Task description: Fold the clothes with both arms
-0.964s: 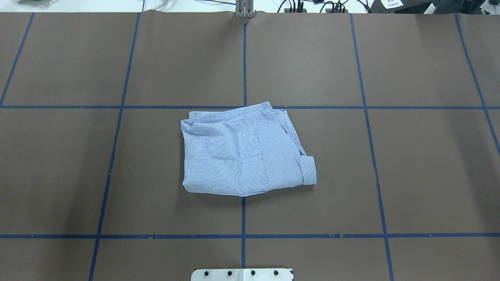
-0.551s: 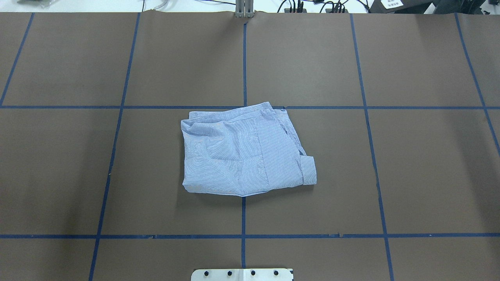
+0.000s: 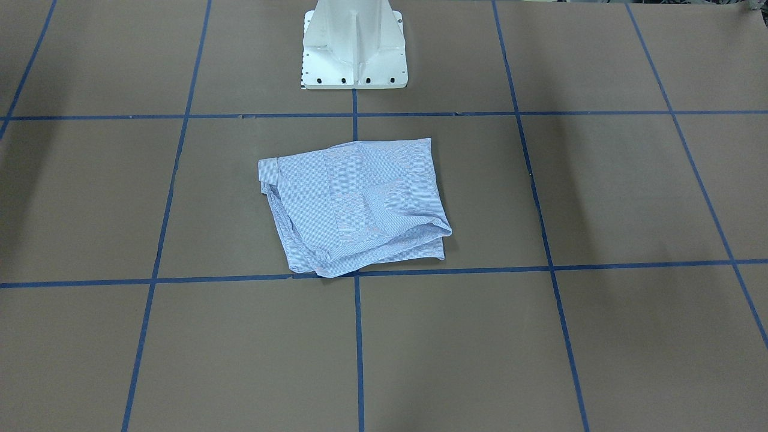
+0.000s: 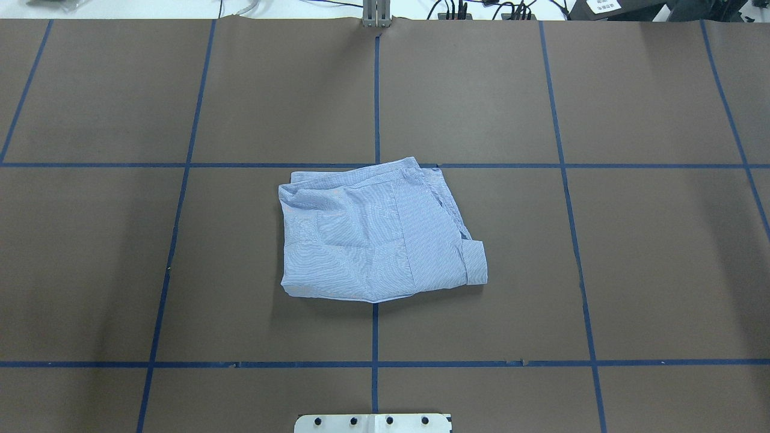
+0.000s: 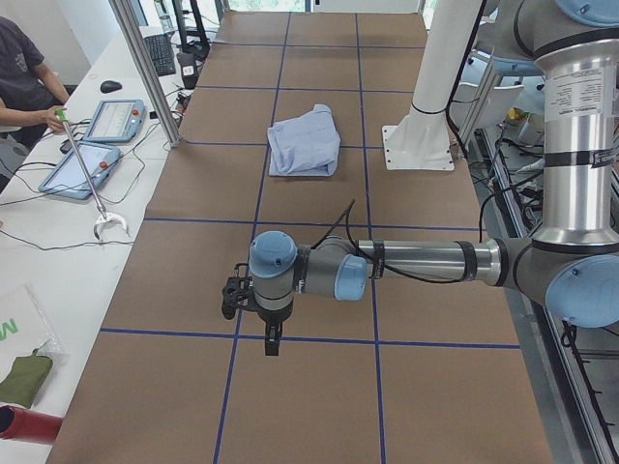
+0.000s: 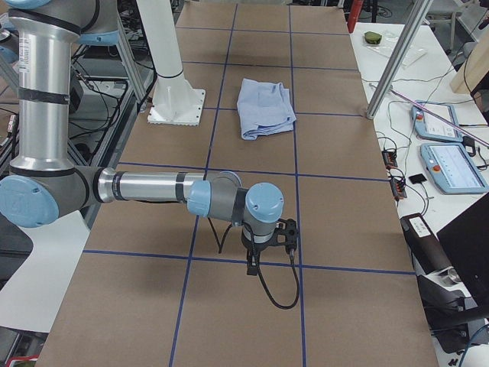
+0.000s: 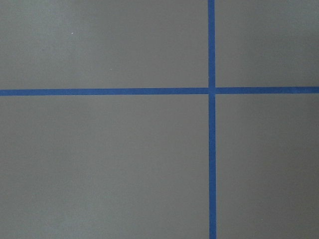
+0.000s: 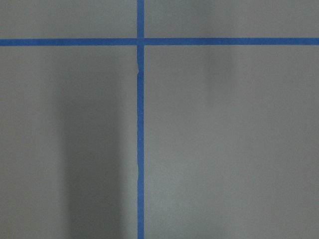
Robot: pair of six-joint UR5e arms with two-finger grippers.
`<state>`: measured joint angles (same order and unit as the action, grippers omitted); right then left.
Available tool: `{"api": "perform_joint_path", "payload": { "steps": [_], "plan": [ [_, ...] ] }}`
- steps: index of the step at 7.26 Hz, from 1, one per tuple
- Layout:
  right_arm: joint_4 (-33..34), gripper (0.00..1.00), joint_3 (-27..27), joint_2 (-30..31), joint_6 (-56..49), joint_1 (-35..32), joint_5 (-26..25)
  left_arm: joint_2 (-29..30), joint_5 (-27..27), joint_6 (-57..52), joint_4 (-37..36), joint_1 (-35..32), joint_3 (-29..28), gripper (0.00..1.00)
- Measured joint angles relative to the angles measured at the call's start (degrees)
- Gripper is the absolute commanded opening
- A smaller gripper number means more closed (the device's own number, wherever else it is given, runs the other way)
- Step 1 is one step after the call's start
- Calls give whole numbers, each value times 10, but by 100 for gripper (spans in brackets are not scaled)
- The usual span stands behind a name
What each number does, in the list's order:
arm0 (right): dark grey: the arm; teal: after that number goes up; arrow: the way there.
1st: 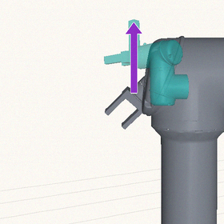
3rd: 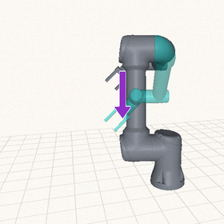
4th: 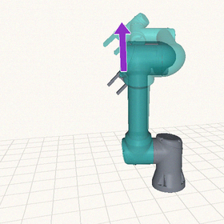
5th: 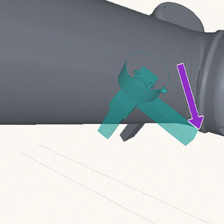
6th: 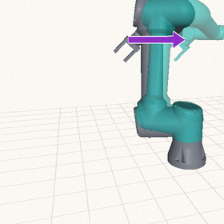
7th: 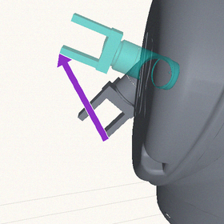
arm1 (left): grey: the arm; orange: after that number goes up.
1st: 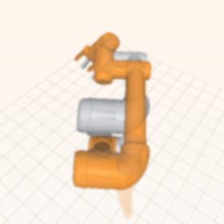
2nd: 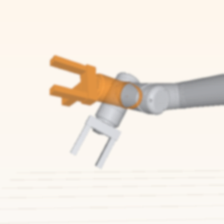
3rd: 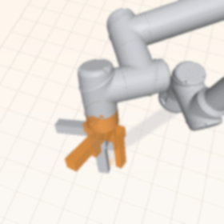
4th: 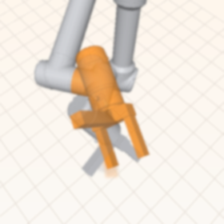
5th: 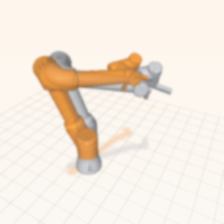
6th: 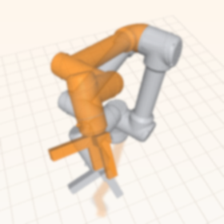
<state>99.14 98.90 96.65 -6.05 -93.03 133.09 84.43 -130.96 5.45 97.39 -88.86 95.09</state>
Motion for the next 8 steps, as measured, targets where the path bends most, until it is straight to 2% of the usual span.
{"api": "perform_joint_path", "payload": {
  "steps": [4, 8],
  "plan": [
    [-41, 100, -3, 0, 57, 9, -21, 0, 0, 0, 0, 0, 2, 100],
    [-64, 100, 0, -1, 63, 28, 10, 0, 0, 0, 1, 0, 4, 100]
  ]
}}
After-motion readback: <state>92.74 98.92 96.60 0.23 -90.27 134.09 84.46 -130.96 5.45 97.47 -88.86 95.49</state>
